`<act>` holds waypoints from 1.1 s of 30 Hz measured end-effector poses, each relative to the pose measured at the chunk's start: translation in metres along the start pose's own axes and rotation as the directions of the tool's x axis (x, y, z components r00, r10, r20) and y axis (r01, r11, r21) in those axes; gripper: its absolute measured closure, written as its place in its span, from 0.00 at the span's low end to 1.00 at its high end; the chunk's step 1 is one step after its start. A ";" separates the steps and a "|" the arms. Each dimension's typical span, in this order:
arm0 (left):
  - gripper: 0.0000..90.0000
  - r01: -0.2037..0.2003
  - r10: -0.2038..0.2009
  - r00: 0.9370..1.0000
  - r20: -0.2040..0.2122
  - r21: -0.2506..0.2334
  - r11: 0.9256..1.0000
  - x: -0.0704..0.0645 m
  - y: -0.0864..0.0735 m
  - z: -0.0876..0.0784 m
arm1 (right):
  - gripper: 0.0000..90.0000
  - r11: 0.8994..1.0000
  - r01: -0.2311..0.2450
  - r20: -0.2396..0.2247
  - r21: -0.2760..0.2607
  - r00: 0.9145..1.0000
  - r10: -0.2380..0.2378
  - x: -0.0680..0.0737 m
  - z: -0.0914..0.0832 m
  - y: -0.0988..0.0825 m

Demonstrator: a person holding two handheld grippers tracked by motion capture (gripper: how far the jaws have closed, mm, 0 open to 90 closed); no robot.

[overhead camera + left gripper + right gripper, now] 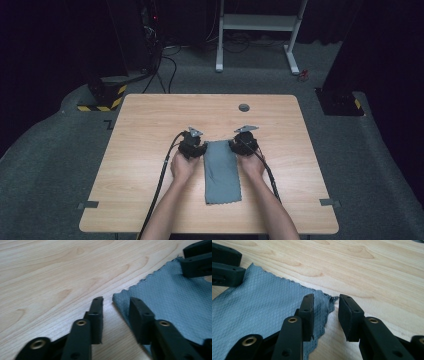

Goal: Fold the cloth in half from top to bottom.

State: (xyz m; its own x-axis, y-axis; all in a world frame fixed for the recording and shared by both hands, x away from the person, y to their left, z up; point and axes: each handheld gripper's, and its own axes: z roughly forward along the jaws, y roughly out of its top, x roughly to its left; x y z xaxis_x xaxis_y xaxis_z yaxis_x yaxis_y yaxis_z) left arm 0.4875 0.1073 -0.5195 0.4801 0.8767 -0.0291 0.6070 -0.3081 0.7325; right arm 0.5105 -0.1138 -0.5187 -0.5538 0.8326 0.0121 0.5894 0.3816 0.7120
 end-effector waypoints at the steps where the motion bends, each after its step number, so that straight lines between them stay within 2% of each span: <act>1: 0.77 0.000 0.000 1.000 0.000 0.000 1.000 0.000 0.000 0.000 | 0.75 1.000 -0.001 -0.001 -0.004 1.000 0.001 0.000 0.000 0.000; 4: 0.84 0.001 -0.002 1.000 0.019 0.008 1.000 -0.001 0.003 0.002 | 0.82 1.000 -0.001 -0.015 -0.005 1.000 0.001 -0.001 0.001 0.000; 6: 0.91 0.001 -0.002 1.000 0.030 0.016 1.000 -0.002 0.005 0.003 | 0.93 1.000 -0.003 -0.027 -0.004 1.000 0.003 -0.002 0.001 0.000; 7: 0.95 0.001 -0.002 1.000 0.030 0.016 1.000 -0.002 0.005 0.003 | 0.93 1.000 -0.003 -0.027 -0.004 1.000 0.003 -0.002 0.001 0.000; 8: 0.98 0.000 -0.001 0.999 0.038 0.025 1.000 -0.004 0.006 0.003 | 0.98 1.000 -0.009 -0.033 -0.003 0.999 0.009 0.000 0.001 0.001; 10: 0.98 -0.004 0.003 0.999 0.047 0.027 1.000 -0.002 0.007 0.003 | 0.99 1.000 0.004 -0.021 0.007 1.000 -0.004 0.002 0.001 0.002; 12: 0.99 0.015 -0.017 0.998 0.066 0.024 1.000 0.000 0.006 0.004 | 0.99 1.000 0.003 -0.020 0.016 1.000 -0.002 0.003 -0.001 0.002; 15: 1.00 0.011 -0.013 0.997 0.080 0.023 1.000 0.003 0.006 0.002 | 0.99 1.000 0.008 -0.038 0.014 0.999 -0.008 0.002 -0.005 0.000; 22: 1.00 0.012 -0.009 0.990 0.140 -0.025 1.000 0.009 0.013 -0.010 | 1.00 0.999 0.022 -0.067 -0.040 0.997 -0.025 0.001 -0.028 0.003; 24: 1.00 -0.015 0.017 0.991 0.134 -0.017 1.000 0.007 0.017 -0.011 | 1.00 0.998 0.029 -0.061 -0.062 0.998 -0.033 0.001 -0.034 0.006; 26: 1.00 -0.023 0.025 0.991 0.131 -0.016 1.000 0.006 0.020 -0.012 | 1.00 0.998 0.027 -0.056 -0.065 0.998 -0.031 0.001 -0.038 0.009; 29: 1.00 -0.033 0.039 0.991 0.130 -0.044 0.998 0.004 0.035 -0.020 | 1.00 0.996 0.010 -0.055 -0.084 0.998 -0.015 -0.004 -0.045 0.013; 33: 1.00 -0.053 0.060 0.990 0.127 -0.060 0.997 0.001 0.048 -0.021 | 1.00 0.996 -0.011 -0.057 -0.092 0.998 0.005 -0.014 -0.050 0.019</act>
State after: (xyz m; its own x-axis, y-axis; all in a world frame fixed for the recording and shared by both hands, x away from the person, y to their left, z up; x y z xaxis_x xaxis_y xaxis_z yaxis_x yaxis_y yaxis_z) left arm 0.5037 0.1012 -0.4707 0.5921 0.8027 -0.0710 0.5417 -0.3312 0.7725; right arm 0.5000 -0.1381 -0.4697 -0.5833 0.8103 0.0561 0.5384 0.3341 0.7736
